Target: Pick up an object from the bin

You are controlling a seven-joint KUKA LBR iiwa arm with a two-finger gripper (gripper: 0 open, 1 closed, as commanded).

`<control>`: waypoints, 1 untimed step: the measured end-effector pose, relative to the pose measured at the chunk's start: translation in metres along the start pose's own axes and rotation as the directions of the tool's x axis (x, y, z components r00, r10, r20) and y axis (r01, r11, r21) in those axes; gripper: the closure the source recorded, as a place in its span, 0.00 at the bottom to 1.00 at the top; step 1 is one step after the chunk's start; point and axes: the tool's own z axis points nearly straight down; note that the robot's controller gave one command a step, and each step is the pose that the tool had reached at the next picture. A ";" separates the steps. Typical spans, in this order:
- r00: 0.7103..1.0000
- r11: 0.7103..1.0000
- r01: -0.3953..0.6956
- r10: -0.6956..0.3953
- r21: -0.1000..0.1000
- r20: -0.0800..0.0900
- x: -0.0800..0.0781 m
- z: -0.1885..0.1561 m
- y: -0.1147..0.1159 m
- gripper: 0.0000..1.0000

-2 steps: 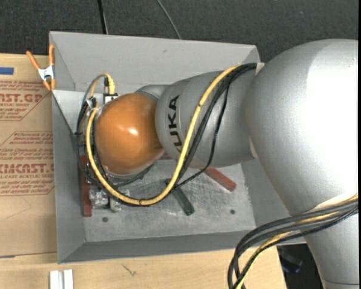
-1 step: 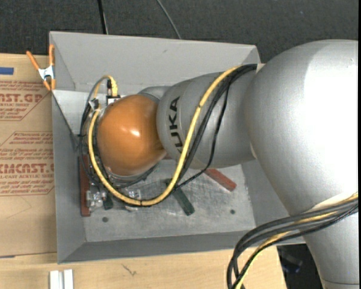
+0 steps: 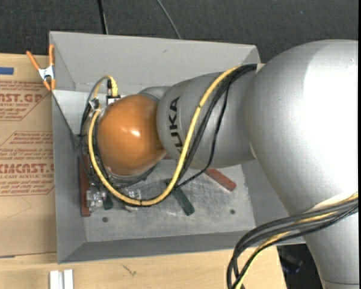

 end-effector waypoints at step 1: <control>0.991 0.991 0.137 -0.137 0.003 0.005 -0.005 0.000 -0.028 1.00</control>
Offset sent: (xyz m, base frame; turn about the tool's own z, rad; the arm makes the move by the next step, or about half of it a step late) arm 0.0000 0.0000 0.0000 0.0000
